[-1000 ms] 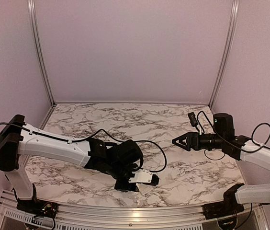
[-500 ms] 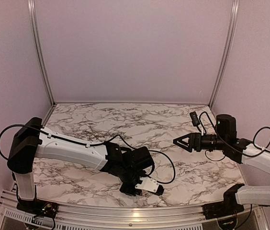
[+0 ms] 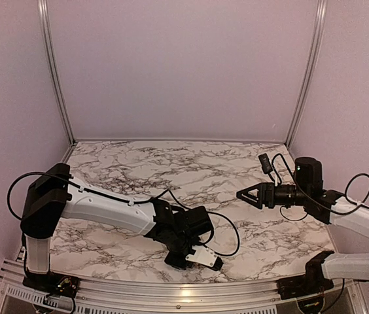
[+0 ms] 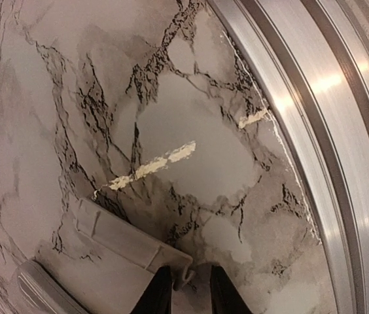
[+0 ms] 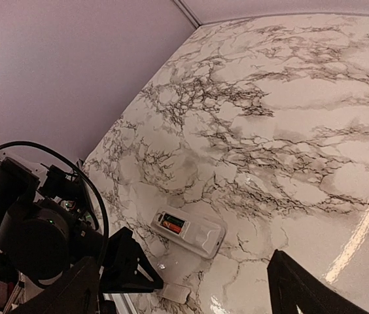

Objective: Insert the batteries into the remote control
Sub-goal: Pick up the battery cover from the center of the board.

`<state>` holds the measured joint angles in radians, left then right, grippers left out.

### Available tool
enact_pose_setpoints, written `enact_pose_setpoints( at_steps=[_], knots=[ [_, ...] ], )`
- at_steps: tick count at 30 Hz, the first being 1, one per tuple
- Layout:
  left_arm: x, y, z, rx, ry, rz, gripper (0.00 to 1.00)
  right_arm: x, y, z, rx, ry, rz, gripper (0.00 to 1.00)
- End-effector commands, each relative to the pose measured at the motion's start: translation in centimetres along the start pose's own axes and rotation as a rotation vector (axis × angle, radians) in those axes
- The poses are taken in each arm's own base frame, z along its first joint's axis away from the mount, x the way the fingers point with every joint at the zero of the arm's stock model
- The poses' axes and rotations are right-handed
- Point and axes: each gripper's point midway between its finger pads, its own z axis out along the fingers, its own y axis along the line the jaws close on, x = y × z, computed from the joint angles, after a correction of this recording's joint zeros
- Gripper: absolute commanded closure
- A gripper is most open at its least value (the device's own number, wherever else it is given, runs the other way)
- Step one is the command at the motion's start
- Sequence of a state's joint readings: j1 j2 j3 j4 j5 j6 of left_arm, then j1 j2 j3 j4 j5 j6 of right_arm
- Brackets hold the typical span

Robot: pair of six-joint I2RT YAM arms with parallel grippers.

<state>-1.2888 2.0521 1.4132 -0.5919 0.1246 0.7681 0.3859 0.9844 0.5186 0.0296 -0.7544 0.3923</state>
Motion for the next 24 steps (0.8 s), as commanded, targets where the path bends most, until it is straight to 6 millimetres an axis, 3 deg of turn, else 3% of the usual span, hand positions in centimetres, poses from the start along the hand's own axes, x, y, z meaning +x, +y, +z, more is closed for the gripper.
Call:
enact_pose_setpoints(
  at_steps=[1, 10, 14, 18, 21, 24],
  knots=[
    [0.3, -0.1, 0.8, 0.011, 0.034, 0.018, 0.8, -0.3, 0.0, -0.2, -0.001, -0.009, -0.008, 0.13],
    [-1.2, -1.4, -1.3, 0.049, -0.055, -0.011, 0.95, -0.5, -0.3, 0.0, 0.009, -0.007, -0.021, 0.16],
    [-2.7, -1.3, -4.3, 0.018, -0.15, -0.066, 1.0, -1.0, -0.3, -0.1, 0.019, -0.024, -0.048, 0.18],
    [-5.2, -0.9, -9.8, 0.04, -0.357, -0.166, 1.0, -1.6, 0.7, 0.0, -0.034, -0.05, -0.079, 0.21],
    [-7.2, -0.6, -16.8, 0.09, -0.654, -0.236, 1.0, -2.4, 2.3, 0.1, -0.121, -0.075, -0.122, 0.23],
    [-7.7, -0.5, -22.8, 0.151, -0.907, -0.276, 1.0, -3.8, 5.5, -0.1, -0.24, -0.105, -0.218, 0.26]
  ],
)
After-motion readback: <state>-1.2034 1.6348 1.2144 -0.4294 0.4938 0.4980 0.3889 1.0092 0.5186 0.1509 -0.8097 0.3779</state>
